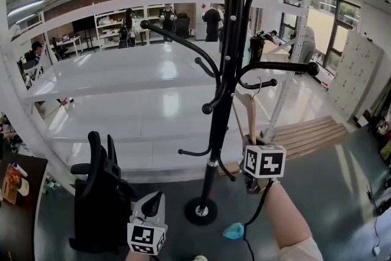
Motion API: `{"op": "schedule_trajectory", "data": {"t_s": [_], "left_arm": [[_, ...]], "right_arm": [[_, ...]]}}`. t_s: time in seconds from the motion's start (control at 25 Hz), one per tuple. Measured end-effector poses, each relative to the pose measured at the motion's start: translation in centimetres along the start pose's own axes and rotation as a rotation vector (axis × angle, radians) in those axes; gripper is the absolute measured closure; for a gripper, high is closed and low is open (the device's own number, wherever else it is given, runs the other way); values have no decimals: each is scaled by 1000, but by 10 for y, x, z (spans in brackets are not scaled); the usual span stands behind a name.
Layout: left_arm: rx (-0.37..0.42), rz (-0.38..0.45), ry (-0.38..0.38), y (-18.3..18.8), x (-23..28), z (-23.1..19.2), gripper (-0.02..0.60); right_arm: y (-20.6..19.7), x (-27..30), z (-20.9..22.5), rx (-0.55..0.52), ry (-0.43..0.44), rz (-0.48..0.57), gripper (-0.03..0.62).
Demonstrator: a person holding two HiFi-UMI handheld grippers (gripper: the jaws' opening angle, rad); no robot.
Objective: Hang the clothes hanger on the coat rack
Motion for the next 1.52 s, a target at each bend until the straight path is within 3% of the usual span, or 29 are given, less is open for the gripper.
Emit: {"op": "schedule_trajectory", "data": {"t_s": [0.36,0.72,0.88,0.96,1.08,1.2,1.52], "left_arm": [[-9,-15,30,-10,15,-9,581],[-18,-9,18,-10,7,-9,581],[-21,-9,16,-8,-3,-12,581],[-24,-4,11,-7,-8,-13,581],[-27,2,-6,-4,-15,-12,581],[-26,8,-33,-4,-27,-8,581],[-20,37,-109,-1,-69,1,581]], "right_arm": [[-12,24,1,12,24,-2,565],[-15,13,-2,46,28,47,558],[-7,-5,-11,-14,17,129,425],[-4,-17,-18,-60,0,169,394],[-1,-41,-31,-119,-36,225,397],[-8,-70,-52,-151,-66,276,444],[-72,-139,-111,-204,-153,327,535]]}}
Point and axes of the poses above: the fingertips, and each gripper's own axes: x forward along the fingers, z to its right, y out of its top, the point moved 7 cm from there along -x, backward along the fingers, and after that the axes turned 13 degrees about y, right-handed, at the moved point
